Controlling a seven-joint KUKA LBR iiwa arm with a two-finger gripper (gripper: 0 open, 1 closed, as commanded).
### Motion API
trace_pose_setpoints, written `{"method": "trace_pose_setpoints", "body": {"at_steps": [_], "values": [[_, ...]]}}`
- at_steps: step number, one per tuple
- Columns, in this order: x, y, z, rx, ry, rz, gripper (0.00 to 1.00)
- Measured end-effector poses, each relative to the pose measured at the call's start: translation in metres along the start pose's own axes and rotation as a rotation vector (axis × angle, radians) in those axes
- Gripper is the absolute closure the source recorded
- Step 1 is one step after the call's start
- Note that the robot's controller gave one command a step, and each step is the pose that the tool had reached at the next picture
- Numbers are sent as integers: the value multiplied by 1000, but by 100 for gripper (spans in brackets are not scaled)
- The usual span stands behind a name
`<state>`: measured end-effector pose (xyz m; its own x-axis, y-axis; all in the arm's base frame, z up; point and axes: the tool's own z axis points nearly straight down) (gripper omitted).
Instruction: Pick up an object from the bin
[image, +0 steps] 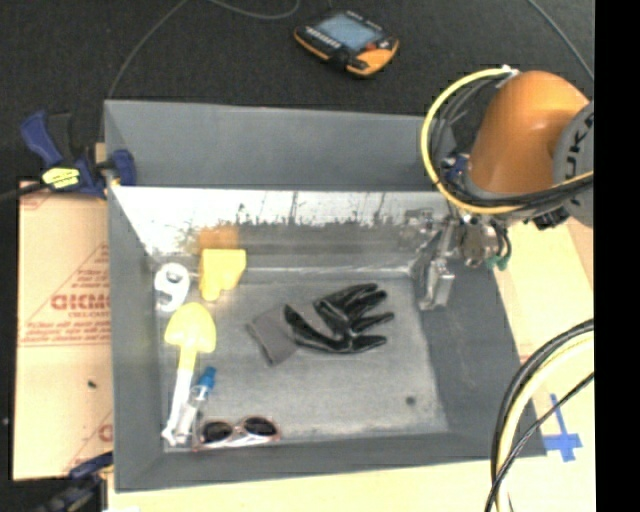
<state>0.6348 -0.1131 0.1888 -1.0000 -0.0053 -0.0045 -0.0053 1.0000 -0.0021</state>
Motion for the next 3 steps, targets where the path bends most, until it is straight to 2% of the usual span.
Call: {"method": "trace_pose_setpoints", "body": {"at_steps": [2, 3], "values": [[0, 0, 1, 0, 0, 0, 0], [-1, 4, 9, 3, -10, -2, 0]]}}
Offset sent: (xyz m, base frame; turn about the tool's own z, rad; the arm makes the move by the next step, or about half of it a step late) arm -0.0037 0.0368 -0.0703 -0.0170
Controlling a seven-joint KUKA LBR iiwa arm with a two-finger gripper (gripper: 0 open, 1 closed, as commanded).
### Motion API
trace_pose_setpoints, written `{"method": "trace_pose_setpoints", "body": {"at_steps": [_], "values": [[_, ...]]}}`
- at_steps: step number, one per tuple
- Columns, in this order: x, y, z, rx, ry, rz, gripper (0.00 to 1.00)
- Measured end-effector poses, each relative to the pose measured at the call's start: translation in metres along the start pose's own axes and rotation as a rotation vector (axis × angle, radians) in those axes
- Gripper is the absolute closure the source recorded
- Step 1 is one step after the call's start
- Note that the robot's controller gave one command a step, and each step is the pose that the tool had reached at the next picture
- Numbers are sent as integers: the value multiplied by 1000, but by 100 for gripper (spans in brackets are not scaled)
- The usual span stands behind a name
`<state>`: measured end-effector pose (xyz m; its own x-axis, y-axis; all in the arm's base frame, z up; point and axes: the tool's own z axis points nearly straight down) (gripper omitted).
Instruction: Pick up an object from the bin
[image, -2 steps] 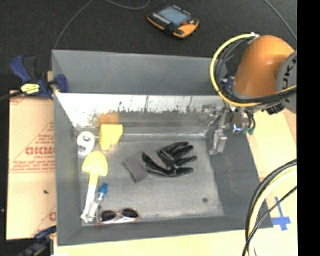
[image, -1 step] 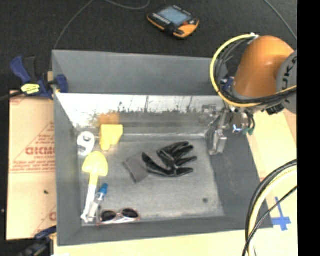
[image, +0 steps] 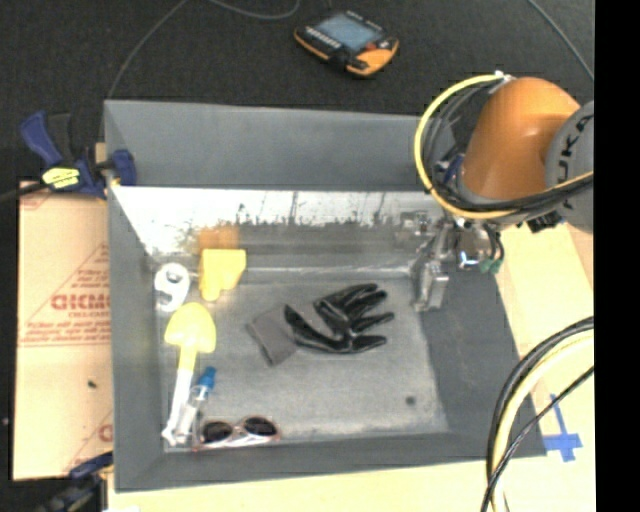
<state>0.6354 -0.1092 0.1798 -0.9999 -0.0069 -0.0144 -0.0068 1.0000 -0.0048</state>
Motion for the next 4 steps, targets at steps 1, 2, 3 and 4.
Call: {"method": "trace_pose_setpoints", "body": {"at_steps": [1, 2, 3, 4], "values": [[3, 17, 4, 0, 1, -45, 0], [4, 23, 77, -1, 1, 37, 0], [12, 33, 58, 1, -4, 13, 0], [6, 61, 99, -3, 1, 47, 0]]}}
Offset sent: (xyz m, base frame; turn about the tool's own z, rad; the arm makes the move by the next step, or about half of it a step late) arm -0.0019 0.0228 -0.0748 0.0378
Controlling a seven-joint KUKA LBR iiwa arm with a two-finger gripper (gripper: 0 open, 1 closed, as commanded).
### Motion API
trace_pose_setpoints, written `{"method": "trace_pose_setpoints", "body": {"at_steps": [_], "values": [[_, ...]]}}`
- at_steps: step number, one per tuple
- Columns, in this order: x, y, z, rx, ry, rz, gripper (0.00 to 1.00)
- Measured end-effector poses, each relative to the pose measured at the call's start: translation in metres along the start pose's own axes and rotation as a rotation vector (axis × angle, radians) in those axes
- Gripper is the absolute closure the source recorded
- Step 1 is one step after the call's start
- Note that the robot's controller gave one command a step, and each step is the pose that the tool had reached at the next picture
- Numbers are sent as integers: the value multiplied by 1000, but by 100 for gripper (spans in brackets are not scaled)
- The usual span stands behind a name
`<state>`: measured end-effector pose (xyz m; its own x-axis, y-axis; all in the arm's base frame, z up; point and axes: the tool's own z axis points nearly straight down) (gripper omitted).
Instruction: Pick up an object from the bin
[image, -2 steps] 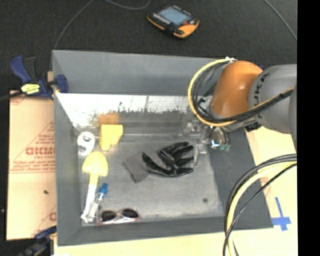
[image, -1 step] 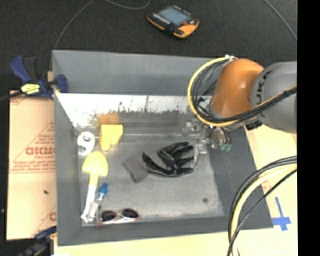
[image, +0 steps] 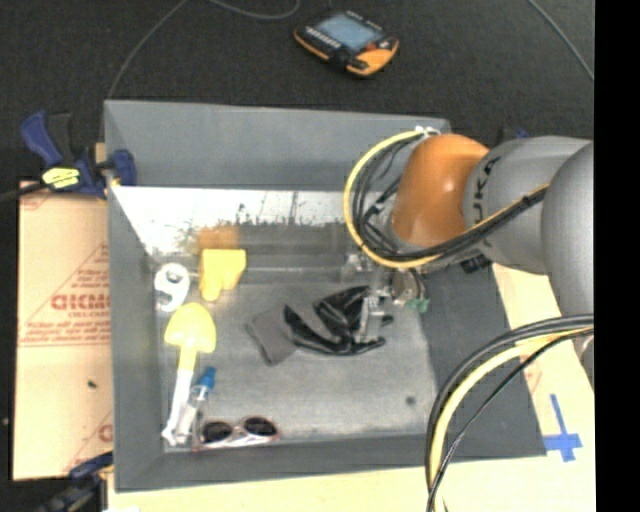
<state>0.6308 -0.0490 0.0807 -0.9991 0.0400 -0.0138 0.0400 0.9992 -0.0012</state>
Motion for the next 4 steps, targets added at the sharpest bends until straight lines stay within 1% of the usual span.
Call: {"method": "trace_pose_setpoints", "body": {"at_steps": [1, 2, 3, 4], "values": [[11, -6, 9, 4, -10, -1, 0], [-2, 5, 0, 0, -8, 27, 0], [13, -3, 9, 4, -15, 7, 0], [-8, 28, 7, -2, -15, 47, 0]]}}
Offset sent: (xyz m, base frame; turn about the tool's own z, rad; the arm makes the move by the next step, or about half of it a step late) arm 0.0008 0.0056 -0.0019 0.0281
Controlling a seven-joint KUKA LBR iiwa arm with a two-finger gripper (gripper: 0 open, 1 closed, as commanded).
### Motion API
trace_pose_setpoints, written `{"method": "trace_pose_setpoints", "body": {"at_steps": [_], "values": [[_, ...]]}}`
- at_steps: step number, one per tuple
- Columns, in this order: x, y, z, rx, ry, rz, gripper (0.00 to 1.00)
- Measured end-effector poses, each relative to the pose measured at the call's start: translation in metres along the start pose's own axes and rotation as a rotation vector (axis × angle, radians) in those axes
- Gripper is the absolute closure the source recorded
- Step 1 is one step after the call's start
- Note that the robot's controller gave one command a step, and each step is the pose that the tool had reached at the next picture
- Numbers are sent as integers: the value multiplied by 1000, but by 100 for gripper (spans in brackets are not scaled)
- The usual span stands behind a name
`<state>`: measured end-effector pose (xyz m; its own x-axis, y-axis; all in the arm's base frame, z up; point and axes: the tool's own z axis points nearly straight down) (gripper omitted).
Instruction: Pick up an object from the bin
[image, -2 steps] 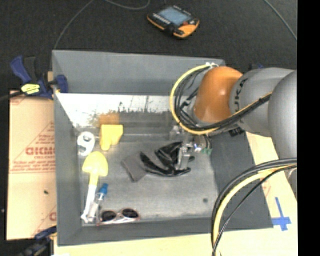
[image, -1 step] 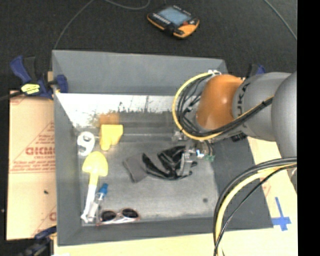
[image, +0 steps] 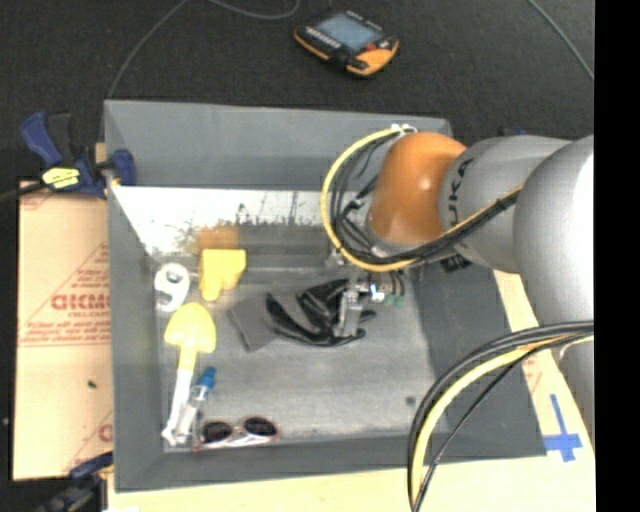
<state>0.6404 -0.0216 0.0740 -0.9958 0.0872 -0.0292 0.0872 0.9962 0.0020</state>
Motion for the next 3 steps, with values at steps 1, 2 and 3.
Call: {"method": "trace_pose_setpoints", "body": {"at_steps": [1, 2, 3], "values": [[22, -24, -2, 7, -4, -48, 0], [3, 11, -8, -1, -5, -3, 0], [22, -17, -9, 9, -5, -51, 0]]}}
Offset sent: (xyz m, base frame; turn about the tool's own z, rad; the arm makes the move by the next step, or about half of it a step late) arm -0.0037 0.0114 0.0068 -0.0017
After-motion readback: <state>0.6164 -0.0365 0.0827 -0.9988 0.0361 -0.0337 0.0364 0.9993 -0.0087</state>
